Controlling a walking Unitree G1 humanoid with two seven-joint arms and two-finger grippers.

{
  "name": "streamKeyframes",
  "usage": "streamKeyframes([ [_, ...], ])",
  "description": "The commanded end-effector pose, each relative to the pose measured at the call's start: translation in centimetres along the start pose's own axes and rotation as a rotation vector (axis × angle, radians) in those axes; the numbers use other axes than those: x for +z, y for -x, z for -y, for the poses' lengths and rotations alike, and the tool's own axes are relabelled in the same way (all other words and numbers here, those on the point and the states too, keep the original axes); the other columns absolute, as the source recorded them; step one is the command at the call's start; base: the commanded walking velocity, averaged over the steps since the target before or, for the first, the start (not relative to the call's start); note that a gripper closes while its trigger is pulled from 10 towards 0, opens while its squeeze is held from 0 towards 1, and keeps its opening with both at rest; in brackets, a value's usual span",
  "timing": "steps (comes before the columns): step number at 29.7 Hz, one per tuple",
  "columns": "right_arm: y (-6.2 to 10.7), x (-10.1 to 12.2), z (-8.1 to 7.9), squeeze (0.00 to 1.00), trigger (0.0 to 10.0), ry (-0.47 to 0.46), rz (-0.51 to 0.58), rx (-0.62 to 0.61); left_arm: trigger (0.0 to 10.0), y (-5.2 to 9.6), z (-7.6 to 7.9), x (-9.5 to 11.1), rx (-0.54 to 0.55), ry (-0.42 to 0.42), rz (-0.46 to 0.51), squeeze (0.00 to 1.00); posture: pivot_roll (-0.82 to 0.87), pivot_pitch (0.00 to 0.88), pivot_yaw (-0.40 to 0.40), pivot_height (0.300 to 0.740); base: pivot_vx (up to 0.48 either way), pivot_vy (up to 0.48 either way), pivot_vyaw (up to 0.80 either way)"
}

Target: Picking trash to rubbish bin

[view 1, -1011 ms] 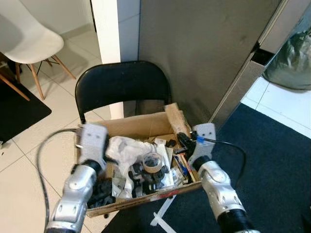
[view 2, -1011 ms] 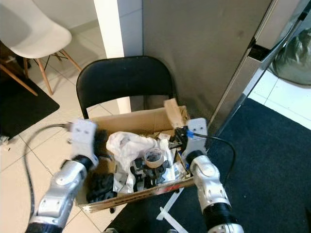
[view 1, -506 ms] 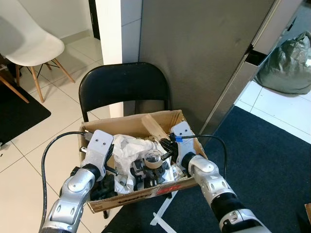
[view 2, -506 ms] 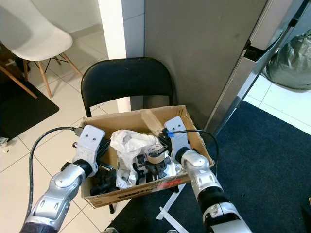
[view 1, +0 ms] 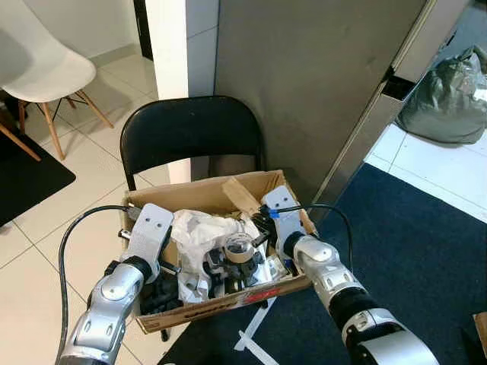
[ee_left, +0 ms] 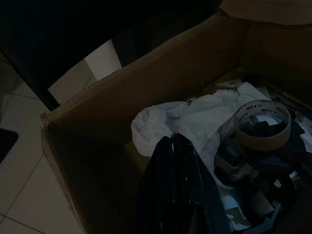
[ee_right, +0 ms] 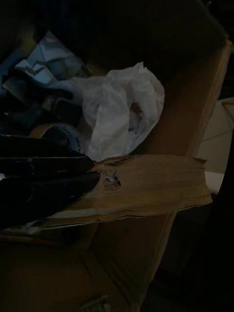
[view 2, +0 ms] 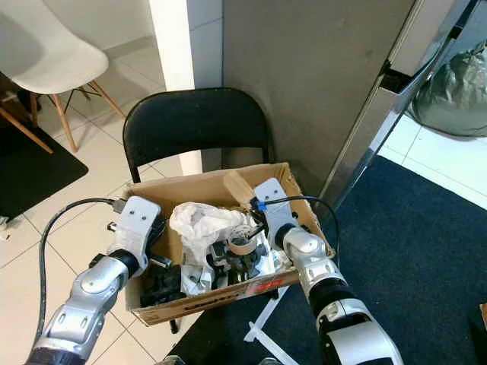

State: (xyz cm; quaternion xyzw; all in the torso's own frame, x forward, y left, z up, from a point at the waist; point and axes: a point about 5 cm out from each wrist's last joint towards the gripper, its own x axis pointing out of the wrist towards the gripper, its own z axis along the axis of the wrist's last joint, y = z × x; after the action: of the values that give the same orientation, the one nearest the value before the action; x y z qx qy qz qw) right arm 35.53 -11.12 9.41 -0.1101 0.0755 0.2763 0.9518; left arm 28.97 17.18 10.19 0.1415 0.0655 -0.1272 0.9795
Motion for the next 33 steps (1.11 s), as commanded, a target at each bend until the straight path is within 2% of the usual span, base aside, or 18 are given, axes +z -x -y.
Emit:
streamKeyframes([
  [1,0.4,-0.7,0.7,0.0,10.0,0.004,-0.031,-0.033,10.0,0.3,-0.3,-1.0,0.007,-0.005,-0.045,0.0,0.06,0.168,-0.076,0.74,0.0,0.0,0.0],
  [5,0.6,-1.0,1.1,0.0,10.0,0.001,-0.039,-0.05,10.0,0.3,-0.3,-1.0,0.012,-0.003,-0.043,0.0,0.06,0.168,-0.076,0.74,0.0,0.0,0.0],
  [6,0.6,-1.0,1.1,0.77,10.0,-0.011,-0.037,-0.044,10.0,0.3,-0.3,-1.0,0.012,-0.004,-0.044,0.0,0.05,0.163,-0.073,0.74,0.0,0.0,0.0],
  [7,0.6,-1.0,1.3,1.0,10.0,-0.013,-0.037,-0.05,10.0,0.3,-0.4,-1.0,0.013,-0.004,-0.044,0.0,0.05,0.161,-0.072,0.74,0.0,0.0,0.0],
  [11,0.8,-0.9,1.8,1.0,10.0,0.012,-0.034,-0.1,10.0,0.2,-0.4,-1.0,0.013,-0.005,-0.044,0.0,0.05,0.161,-0.069,0.74,0.0,0.0,0.0],
  [12,0.8,-0.9,2.0,0.65,10.0,0.007,-0.031,-0.114,10.0,0.2,-0.5,-0.9,0.014,-0.005,-0.042,0.0,0.05,0.16,-0.068,0.74,0.0,0.0,0.0],
  [13,1.0,-0.9,2.4,0.0,10.0,0.0,-0.026,-0.136,10.0,0.1,-0.5,-0.9,0.016,-0.006,-0.038,0.0,0.05,0.156,-0.068,0.74,0.0,0.0,0.0],
  [15,1.5,-0.9,3.1,0.0,10.0,-0.054,0.006,-0.184,10.0,0.1,-0.7,-0.6,0.038,-0.019,-0.025,0.0,0.05,0.156,-0.071,0.74,0.0,0.0,0.0],
  [17,2.3,-0.4,4.8,0.0,10.0,-0.241,0.105,-0.311,10.0,0.1,-1.2,-0.4,0.07,0.023,-0.013,0.0,0.06,0.153,-0.073,0.74,0.0,0.0,0.0],
  [19,2.5,-0.2,5.1,0.0,10.0,-0.264,0.132,-0.334,10.0,0.2,-1.3,-0.3,0.081,0.03,-0.013,0.0,0.06,0.152,-0.073,0.74,0.0,0.0,0.0],
  [21,3.2,0.6,6.0,0.0,10.0,-0.323,0.241,-0.401,10.0,0.3,-1.5,-0.3,0.117,0.068,-0.003,0.0,0.05,0.151,-0.073,0.74,0.0,0.0,0.0],
  [23,4.5,1.1,7.1,0.0,10.0,-0.416,0.347,-0.481,10.0,0.5,-2.2,-0.3,0.237,0.13,0.0,0.0,0.05,0.148,-0.067,0.74,0.0,0.0,0.0],
  [24,4.5,1.1,7.1,0.0,10.0,-0.416,0.347,-0.481,10.0,0.5,-2.2,-0.3,0.237,0.13,0.0,0.0,0.05,0.148,-0.067,0.74,0.0,0.0,0.0],
  [25,6.2,0.9,8.2,0.0,10.0,-0.443,0.408,-0.591,10.0,1.0,-3.2,-0.8,0.393,0.18,-0.035,0.0,0.04,0.14,-0.063,0.74,0.0,0.0,0.0],
  [28,6.8,0.7,8.5,0.0,10.0,-0.438,0.419,-0.64,10.0,1.2,-3.4,-0.9,0.415,0.195,-0.025,0.0,0.04,0.139,-0.063,0.74,0.0,0.0,0.0],
  [29,7.8,-0.3,8.6,0.0,10.0,-0.44,0.39,-0.694,10.0,1.9,-3.5,-0.4,0.433,0.188,0.039,0.0,0.04,0.14,-0.057,0.74,0.0,0.0,0.0],
  [31,8.0,-0.8,8.5,0.0,10.0,-0.442,0.363,-0.692,10.0,2.1,-3.4,-0.2,0.439,0.188,0.065,0.0,0.04,0.14,-0.057,0.74,0.0,0.0,0.0],
  [33,8.1,-1.2,7.5,0.0,10.0,-0.405,0.347,-0.627,10.0,2.4,-3.0,0.2,0.437,0.192,0.096,0.0,0.04,0.131,-0.056,0.74,0.0,0.0,0.0],
])
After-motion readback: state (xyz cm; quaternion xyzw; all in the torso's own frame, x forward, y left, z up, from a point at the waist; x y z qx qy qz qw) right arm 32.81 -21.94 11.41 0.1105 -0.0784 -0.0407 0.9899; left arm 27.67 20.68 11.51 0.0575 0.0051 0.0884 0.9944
